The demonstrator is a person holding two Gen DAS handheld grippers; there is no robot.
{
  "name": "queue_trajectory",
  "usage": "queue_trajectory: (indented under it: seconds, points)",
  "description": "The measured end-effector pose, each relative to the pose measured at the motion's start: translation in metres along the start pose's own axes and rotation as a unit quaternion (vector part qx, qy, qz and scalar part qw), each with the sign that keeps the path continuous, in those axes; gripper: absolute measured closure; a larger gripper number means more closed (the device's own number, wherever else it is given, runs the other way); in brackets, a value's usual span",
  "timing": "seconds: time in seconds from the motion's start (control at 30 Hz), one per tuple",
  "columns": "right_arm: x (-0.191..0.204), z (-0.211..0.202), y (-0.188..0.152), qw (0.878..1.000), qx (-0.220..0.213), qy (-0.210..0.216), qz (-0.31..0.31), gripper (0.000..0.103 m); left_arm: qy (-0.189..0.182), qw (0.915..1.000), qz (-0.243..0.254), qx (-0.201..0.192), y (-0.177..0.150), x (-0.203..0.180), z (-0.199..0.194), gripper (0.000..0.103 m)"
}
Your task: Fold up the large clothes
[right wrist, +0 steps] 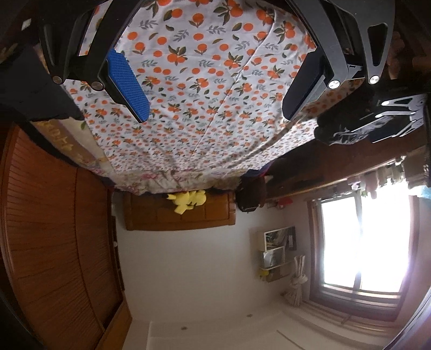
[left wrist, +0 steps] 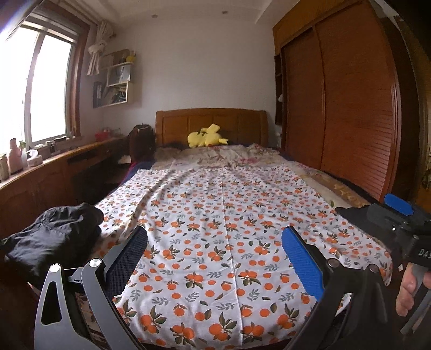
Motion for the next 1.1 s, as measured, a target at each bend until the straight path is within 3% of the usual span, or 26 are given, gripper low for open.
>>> queue_trajectory:
  seconds: [0.33,1.1]
  points:
    - [-0.003,-0.009,0.000,0.999,-0.006,-0.037,-0.008,0.008,0.008,0.9998,-0.003,-0.018,0.007,-0.001,-0.023,0.002]
    - [-0.002,-0.009,-0.002,1.000,-0.004,-0.029,-0.005,0.008,0.011,0.9998,-0.008,-0.014,0.003,0.006,-0.022,0.002]
Point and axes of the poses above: each gripper's, at about its wrist camera, not at the fingertips, and z roughly the way its jaws point, x to its left, y to its top, the point moved 5 cm from there along z, roughly the way its jaws point, and after that the axes turned 6 degrees about -x, right-handed, at the moved point
